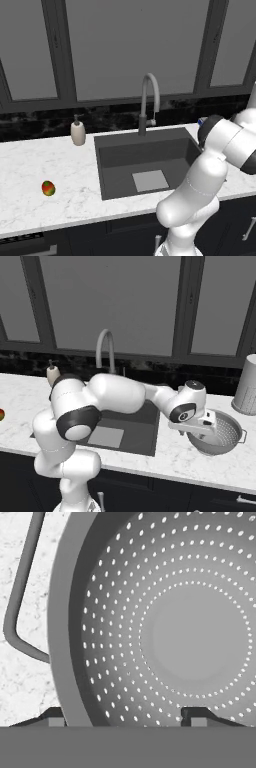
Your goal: Put the colander in the sink, put the mango in the colander, and turn on the sink faucet and pour water over the colander.
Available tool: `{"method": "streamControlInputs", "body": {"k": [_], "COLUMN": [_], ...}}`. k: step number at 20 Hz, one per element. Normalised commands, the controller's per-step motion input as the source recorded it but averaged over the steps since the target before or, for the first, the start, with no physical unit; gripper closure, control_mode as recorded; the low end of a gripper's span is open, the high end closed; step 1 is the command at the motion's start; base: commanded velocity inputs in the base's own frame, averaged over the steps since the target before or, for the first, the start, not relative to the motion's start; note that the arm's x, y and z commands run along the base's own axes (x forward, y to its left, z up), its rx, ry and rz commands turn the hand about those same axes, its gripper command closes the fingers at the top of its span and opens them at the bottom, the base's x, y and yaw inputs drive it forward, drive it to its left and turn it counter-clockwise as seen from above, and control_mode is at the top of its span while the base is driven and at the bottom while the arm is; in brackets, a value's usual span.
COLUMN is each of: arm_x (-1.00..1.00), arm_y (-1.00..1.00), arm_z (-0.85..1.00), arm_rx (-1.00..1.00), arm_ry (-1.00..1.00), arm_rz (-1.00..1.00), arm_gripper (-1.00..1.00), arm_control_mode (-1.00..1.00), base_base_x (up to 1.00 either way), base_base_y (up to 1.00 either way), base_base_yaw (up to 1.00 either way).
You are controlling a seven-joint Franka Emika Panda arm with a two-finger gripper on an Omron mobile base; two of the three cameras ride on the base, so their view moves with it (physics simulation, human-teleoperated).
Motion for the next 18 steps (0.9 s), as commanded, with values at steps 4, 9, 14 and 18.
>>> {"method": "streamControlInputs", "body": {"k": [4, 9, 14, 18], "arm_x": [0.00, 0.00, 0.00, -0.01], "arm_y": [0.00, 0.00, 0.00, 0.00], "arm_z": [0.00, 0.00, 0.00, 0.23], "arm_rx": [0.00, 0.00, 0.00, 0.00], "arm_ry": [0.00, 0.00, 0.00, 0.00], "arm_rz": [0.00, 0.00, 0.00, 0.00], "arm_gripper": [1.00, 1.00, 1.00, 1.00], "arm_control_mode": [-1.00, -1.00, -1.00, -1.00], "base_base_x": [0.00, 0.00, 0.00, 0.00], "base_base_y": [0.00, 0.00, 0.00, 0.00], "base_base_yaw": [0.00, 0.00, 0.00, 0.00]}}
